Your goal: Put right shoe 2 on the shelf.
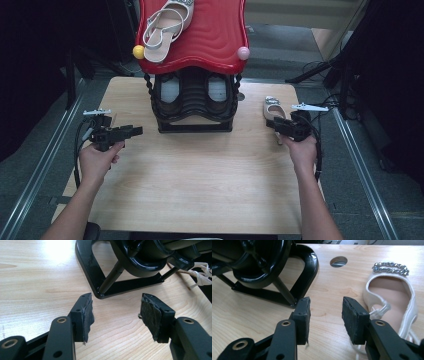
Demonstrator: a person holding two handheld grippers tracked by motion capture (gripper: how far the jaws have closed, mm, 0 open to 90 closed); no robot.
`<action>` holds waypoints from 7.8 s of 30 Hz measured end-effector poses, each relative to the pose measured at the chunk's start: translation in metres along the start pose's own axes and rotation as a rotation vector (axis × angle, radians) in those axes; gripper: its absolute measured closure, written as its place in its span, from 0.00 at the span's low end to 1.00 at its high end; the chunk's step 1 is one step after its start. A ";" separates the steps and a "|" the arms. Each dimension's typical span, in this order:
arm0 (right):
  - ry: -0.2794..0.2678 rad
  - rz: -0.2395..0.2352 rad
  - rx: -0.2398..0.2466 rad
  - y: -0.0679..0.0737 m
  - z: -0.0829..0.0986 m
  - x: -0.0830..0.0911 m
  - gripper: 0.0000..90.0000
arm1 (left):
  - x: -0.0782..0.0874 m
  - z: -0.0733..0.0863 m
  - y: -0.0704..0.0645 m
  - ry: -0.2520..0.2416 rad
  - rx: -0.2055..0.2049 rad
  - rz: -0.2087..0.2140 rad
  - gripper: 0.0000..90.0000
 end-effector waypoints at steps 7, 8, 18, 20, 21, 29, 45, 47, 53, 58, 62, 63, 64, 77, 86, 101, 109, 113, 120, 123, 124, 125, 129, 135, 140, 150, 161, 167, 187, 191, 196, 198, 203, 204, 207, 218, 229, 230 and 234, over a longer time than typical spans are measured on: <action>-0.004 0.003 -0.024 -0.011 -0.012 -0.003 0.67 | 0.003 0.003 0.001 -0.005 0.007 0.005 0.48; -0.004 0.003 -0.024 -0.011 -0.012 -0.003 0.67 | 0.003 0.003 0.001 -0.005 0.007 0.005 0.48; -0.019 0.037 -0.043 -0.034 -0.031 -0.010 0.67 | 0.009 0.007 0.006 -0.014 0.013 -0.001 0.48; -0.004 0.047 -0.051 -0.042 -0.030 -0.017 0.68 | 0.010 0.007 0.007 -0.012 0.021 -0.001 0.48; 0.000 0.052 -0.059 -0.045 -0.028 -0.018 0.68 | 0.011 0.008 0.007 -0.015 0.025 -0.001 0.48; 0.048 0.055 -0.106 -0.055 -0.009 -0.035 0.70 | 0.013 0.009 0.009 -0.018 0.033 -0.002 0.48; 0.116 0.097 -0.113 -0.057 0.009 -0.054 0.82 | 0.012 0.010 0.010 -0.010 0.022 0.002 0.49; 0.125 0.098 -0.112 -0.057 0.010 -0.054 0.84 | 0.012 0.010 0.010 -0.011 0.023 0.003 0.49; 0.154 0.100 -0.112 -0.058 0.011 -0.055 0.94 | 0.012 0.010 0.011 -0.011 0.033 0.005 0.49; 0.147 0.091 -0.131 -0.060 0.011 -0.055 0.96 | 0.012 0.010 0.011 -0.014 0.030 0.006 0.49; 0.147 0.093 -0.139 -0.060 0.011 -0.054 0.98 | 0.013 0.009 0.011 -0.017 0.038 0.009 0.49; 0.147 0.093 -0.139 -0.060 0.011 -0.054 0.98 | 0.013 0.009 0.011 -0.016 0.036 0.009 0.49; 0.148 0.093 -0.141 -0.060 0.011 -0.054 0.98 | 0.013 0.009 0.012 -0.016 0.035 0.008 0.49; 0.073 0.057 -0.213 -0.062 0.001 -0.041 0.98 | 0.013 0.009 0.012 -0.010 0.041 0.010 0.49; 0.053 0.005 -0.213 -0.049 -0.010 -0.039 0.98 | 0.012 0.009 0.013 -0.005 0.037 0.009 0.48; -0.007 -0.073 -0.240 -0.033 -0.033 -0.027 0.98 | 0.011 0.011 0.013 -0.001 0.051 0.010 0.48; 0.001 -0.070 -0.218 -0.030 -0.053 -0.015 0.98 | 0.009 0.012 0.010 0.007 0.038 0.013 0.48; 0.001 -0.075 -0.215 -0.029 -0.068 -0.009 0.98 | 0.008 0.013 0.009 0.011 0.038 0.014 0.48; 0.003 -0.080 -0.224 -0.027 -0.089 -0.003 0.98 | 0.009 0.012 0.009 0.010 0.039 0.013 0.48; -0.002 -0.077 -0.225 -0.027 -0.095 -0.002 0.98 | 0.008 0.012 0.009 0.007 0.042 0.016 0.48; -0.003 -0.067 -0.223 -0.027 -0.101 -0.001 0.98 | 0.008 0.012 0.009 0.011 0.038 0.018 0.48; -0.003 -0.067 -0.223 -0.027 -0.101 -0.001 0.98 | 0.008 0.013 0.009 0.012 0.041 0.018 0.48; -0.012 -0.067 -0.230 -0.027 -0.114 0.004 0.98 | 0.006 0.013 0.009 0.019 0.043 0.020 0.48; -0.025 -0.065 -0.214 -0.021 -0.141 0.018 0.98 | 0.006 0.013 0.009 0.022 0.037 0.026 0.49; -0.021 -0.063 -0.202 -0.018 -0.160 0.026 0.98 | 0.007 0.013 0.008 0.020 0.032 0.028 0.49; -0.071 -0.049 -0.190 -0.006 -0.213 0.052 0.98 | 0.007 0.014 0.005 0.019 0.026 0.036 0.48; -0.120 -0.071 -0.174 0.014 -0.266 0.079 0.98 | 0.006 0.016 -0.001 0.028 -0.027 0.013 0.47; -0.151 -0.051 -0.114 0.034 -0.304 0.095 0.98 | 0.007 0.016 -0.003 0.024 -0.039 0.018 0.47; -0.211 -0.086 0.069 0.122 -0.359 0.042 0.98 | 0.010 0.013 -0.001 0.012 -0.021 0.036 0.47; -0.166 -0.091 0.096 0.135 -0.346 0.023 0.98 | 0.010 0.013 -0.002 0.007 -0.019 0.039 0.47; -0.161 -0.113 0.081 0.141 -0.335 0.006 0.97 | 0.009 0.013 -0.002 0.009 -0.016 0.037 0.47; -0.174 -0.120 0.071 0.142 -0.335 0.006 0.97 | 0.009 0.013 -0.002 0.011 -0.015 0.038 0.47; -0.168 -0.130 0.056 0.144 -0.334 0.007 0.97 | 0.007 0.013 0.000 0.011 -0.010 0.036 0.47; -0.162 -0.134 0.058 0.145 -0.333 0.007 0.97 | 0.007 0.012 0.000 0.010 -0.008 0.037 0.47; -0.158 -0.140 0.061 0.147 -0.332 0.006 0.97 | 0.007 0.013 0.001 0.017 -0.010 0.031 0.47; -0.244 -0.170 0.060 0.147 -0.339 0.015 0.66 | 0.005 0.012 0.000 0.021 -0.016 0.029 0.47; -0.259 -0.114 0.063 0.115 -0.332 0.042 0.59 | 0.004 0.012 0.000 0.025 -0.016 0.023 0.47; -0.259 -0.110 0.065 0.112 -0.330 0.044 0.59 | 0.004 0.012 -0.001 0.024 -0.017 0.023 0.47; -0.258 -0.114 0.056 0.104 -0.325 0.048 0.60 | 0.003 0.012 0.000 0.026 -0.019 0.021 0.47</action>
Point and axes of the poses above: each handheld gripper's, and its own axes: x roughly backward along the jaws, z roughly out of its underside, y roughly to its left, the point moved 7 cm from there along -x, roughly forward along the jaws, and after that the axes turned 13 degrees about x, right-handed, at the moved point
